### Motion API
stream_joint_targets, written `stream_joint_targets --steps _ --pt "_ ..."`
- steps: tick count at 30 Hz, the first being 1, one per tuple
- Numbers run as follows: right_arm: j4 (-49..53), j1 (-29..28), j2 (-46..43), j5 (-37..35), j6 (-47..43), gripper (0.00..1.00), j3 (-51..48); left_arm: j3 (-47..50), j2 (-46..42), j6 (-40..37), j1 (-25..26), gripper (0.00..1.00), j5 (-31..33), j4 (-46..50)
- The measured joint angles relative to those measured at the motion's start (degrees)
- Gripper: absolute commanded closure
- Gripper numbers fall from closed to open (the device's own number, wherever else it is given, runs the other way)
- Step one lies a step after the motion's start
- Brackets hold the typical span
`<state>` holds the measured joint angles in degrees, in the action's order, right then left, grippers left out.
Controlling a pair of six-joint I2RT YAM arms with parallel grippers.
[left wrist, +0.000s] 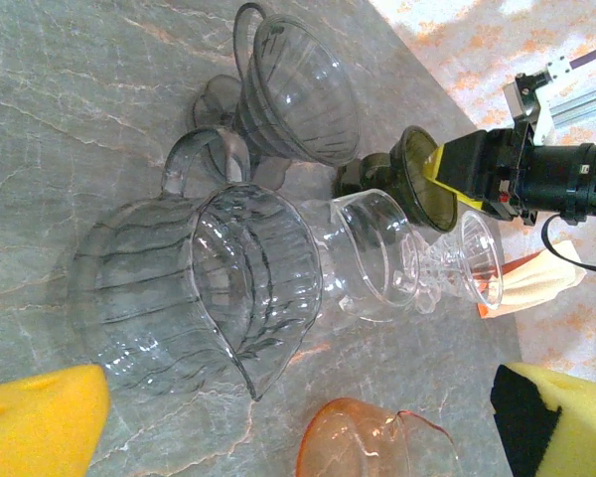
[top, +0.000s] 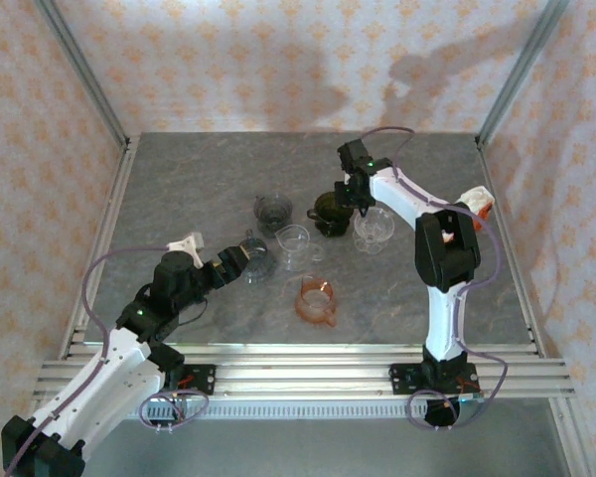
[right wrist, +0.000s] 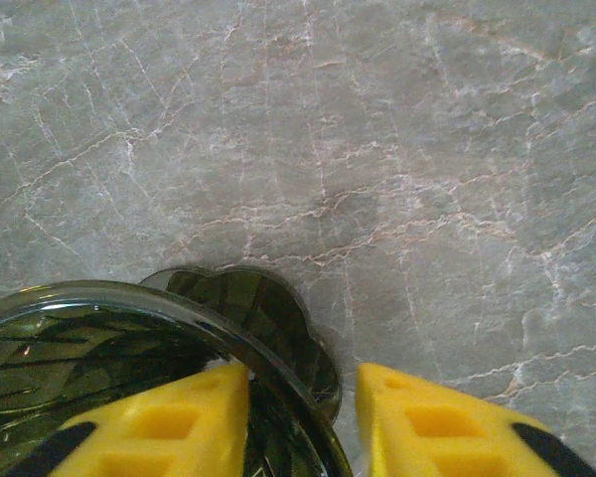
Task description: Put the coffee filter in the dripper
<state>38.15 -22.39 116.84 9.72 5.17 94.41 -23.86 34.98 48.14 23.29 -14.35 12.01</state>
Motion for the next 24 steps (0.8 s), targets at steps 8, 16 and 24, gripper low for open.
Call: stream_joint_targets --steps 8,16,24 --pt "-0.9 0.0 -0.4 2.0 0.8 0.94 0.0 0.0 0.0 0.0 0.0 0.01 0.4 0.5" --pt "-2.7 0.0 -2.3 1.9 2.5 1.00 -1.8 0.0 0.0 0.0 0.0 0.00 0.5 0.7" --pt "-3.5 0.1 -9.4 -1.5 5.4 1.00 -5.6 0.0 -1.6 0.0 0.0 0.00 1.6 1.2"
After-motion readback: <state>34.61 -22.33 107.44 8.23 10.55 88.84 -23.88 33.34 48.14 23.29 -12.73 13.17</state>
